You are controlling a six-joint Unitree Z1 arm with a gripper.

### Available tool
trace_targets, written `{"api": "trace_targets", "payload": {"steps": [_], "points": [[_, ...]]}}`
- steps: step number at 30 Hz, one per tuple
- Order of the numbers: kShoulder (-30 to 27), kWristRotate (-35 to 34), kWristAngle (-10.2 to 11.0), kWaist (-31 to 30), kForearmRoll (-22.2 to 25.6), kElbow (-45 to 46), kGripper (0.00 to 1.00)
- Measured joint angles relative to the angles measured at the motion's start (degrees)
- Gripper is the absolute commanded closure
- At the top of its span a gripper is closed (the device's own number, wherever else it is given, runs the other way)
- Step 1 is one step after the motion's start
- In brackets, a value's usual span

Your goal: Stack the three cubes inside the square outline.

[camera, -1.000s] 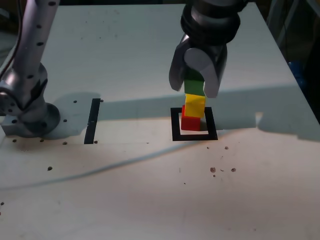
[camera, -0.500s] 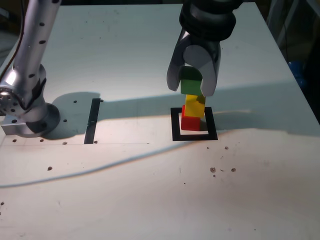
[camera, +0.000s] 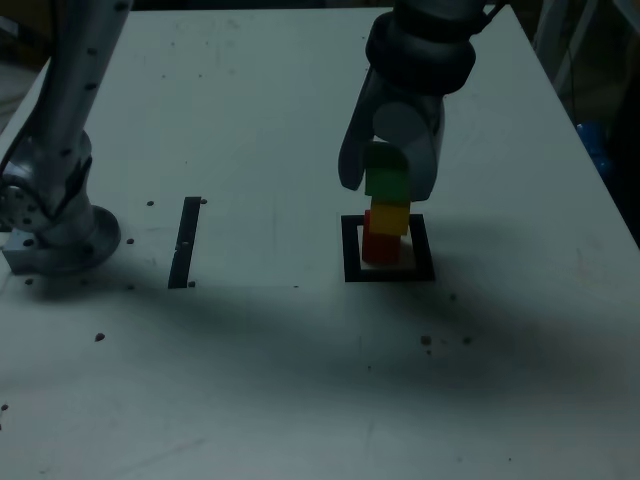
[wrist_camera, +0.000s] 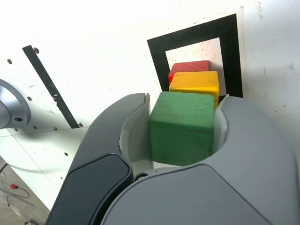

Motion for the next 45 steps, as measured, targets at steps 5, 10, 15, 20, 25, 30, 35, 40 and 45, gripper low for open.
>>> {"api": "trace_targets", "payload": {"steps": [5, 10, 15, 20, 25, 30, 35, 40, 45], "points": [[0.1, 0.1, 0.2, 0.0, 0.0, 0.7, 0.01], [0.1, 0.1, 0.8, 0.0, 0.0, 0.9, 0.00], [-0.8, -0.1, 2.1, 0.0, 0.0, 1.3, 0.00], [-6.0, -1.6, 4.3, 0.0, 0.0, 4.9, 0.00], [-11.3, -4.1, 5.2, 0.0, -0.1, 11.2, 0.01], [-16.6, -6.3, 5.1, 0.0, -2.0, 19.3, 0.01], [-20.6, -7.9, 3.8, 0.0, -5.3, 28.3, 0.01], [-23.6, -8.9, 1.7, 0.0, -11.0, 38.0, 0.01], [-24.4, -9.7, -0.6, 0.0, -15.4, 44.8, 0.01]]}}
